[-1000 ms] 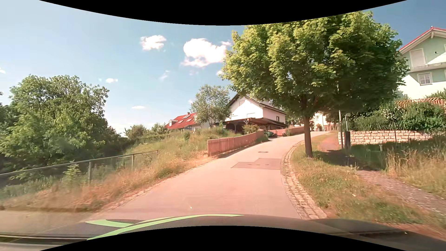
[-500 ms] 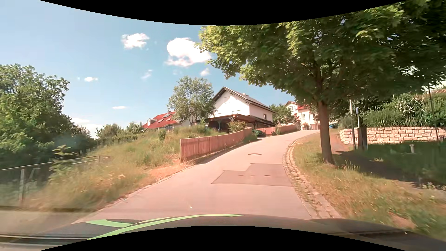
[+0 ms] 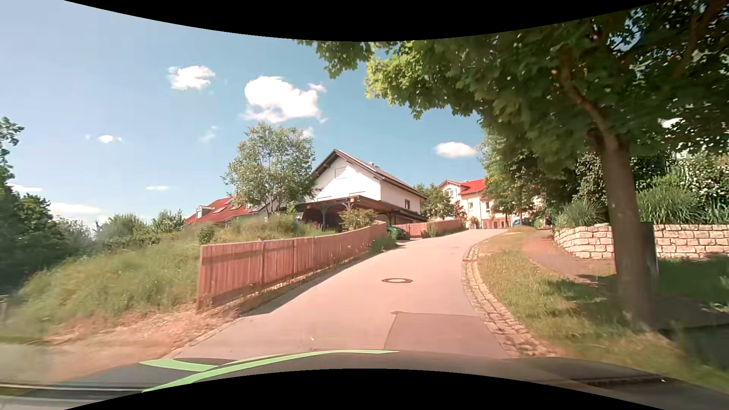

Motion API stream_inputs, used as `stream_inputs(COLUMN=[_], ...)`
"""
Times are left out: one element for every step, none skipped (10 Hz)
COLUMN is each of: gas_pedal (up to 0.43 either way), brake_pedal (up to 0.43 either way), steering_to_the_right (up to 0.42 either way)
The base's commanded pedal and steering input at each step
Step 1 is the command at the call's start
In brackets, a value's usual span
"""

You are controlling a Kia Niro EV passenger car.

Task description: Follow the waypoints while adhering to traffic rules and regulations

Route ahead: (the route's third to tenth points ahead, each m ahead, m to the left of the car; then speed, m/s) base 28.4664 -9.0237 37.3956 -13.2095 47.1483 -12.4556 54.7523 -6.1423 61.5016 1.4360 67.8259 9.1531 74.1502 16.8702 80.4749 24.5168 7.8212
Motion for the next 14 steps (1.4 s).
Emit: stream_inputs(gas_pedal=[0.157, 0.157, 0.157, 0.157, 0.169, 0.169, 0.169, 0.169, 0.177, 0.177, 0.177, 0.177, 0.189, 0.197], brake_pedal=[0.000, 0.000, 0.000, 0.000, 0.000, 0.000, 0.000, 0.000, 0.000, 0.000, 0.000, 0.000, 0.000, 0.000], steering_to_the_right=[0.105, 0.105, 0.105, 0.105, 0.105, 0.106, 0.106, 0.105, 0.106, 0.103, 0.101, 0.101, 0.100, 0.100])
